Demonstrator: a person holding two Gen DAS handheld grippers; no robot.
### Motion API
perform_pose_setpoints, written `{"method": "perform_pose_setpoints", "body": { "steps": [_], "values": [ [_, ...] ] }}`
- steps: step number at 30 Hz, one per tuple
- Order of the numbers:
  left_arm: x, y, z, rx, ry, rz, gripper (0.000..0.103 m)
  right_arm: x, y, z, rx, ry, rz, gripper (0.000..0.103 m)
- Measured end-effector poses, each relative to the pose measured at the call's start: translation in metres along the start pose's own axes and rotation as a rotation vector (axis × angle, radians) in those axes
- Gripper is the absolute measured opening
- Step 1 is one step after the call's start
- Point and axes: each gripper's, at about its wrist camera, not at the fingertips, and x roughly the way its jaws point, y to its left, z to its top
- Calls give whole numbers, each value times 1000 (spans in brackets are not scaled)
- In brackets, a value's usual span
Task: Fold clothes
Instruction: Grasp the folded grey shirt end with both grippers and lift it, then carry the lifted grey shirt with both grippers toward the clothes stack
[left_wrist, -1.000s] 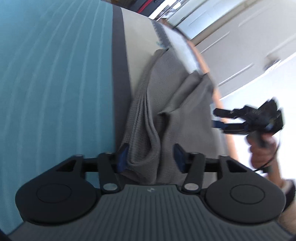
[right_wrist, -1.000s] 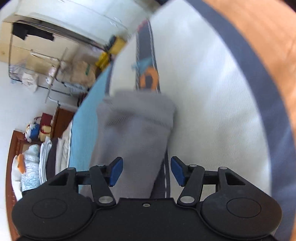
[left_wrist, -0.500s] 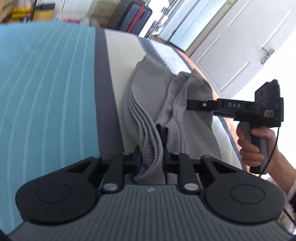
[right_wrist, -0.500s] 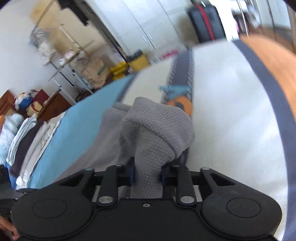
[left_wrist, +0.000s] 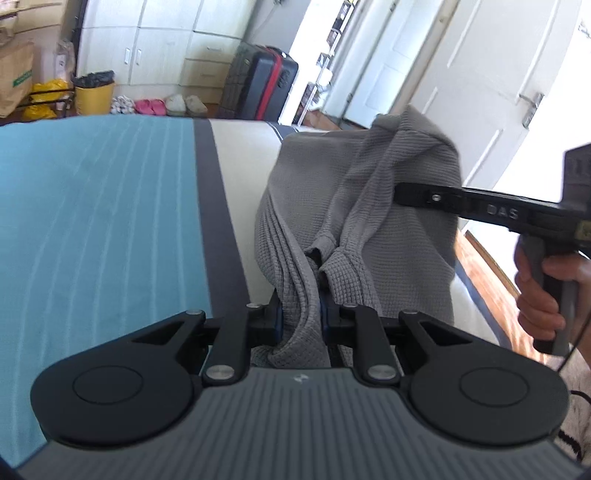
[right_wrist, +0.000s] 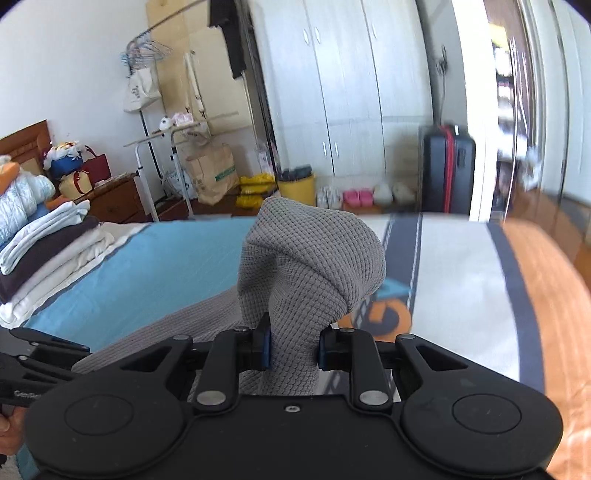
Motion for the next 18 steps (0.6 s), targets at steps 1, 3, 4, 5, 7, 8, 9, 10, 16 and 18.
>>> {"method": "perform_pose_setpoints", "body": {
  "steps": [1,3,4,5,7,8,9,10,16,18],
  "values": [
    [-7,0,2,7,-15,11,17,-5,9,6,-30,-15,-8,26],
    [-21,-3,7,26,-48,52,17,-18,27,18,-97,-51,-15,26],
    [-31,-3,10,18,-74,58,17,-25,34,24,-113,-74,-5,26],
    [-42,-1,11,7,-100,57,16,-31,41,30,-122,-95,3,26],
    [-62,1,15,8,-142,74,16,-37,55,43,-141,-123,10,26],
    [-72,2,16,16,-159,95,17,-38,63,51,-152,-131,19,26],
    [-82,3,17,29,-174,122,17,-39,71,58,-163,-139,29,26],
    [-94,6,17,23,-191,145,17,-37,80,65,-176,-146,42,26],
    [-176,58,15,-101,-298,278,16,-6,155,102,-259,-169,155,26],
    [-207,80,18,-112,-338,325,16,12,181,119,-269,-174,207,26]
  ]
}}
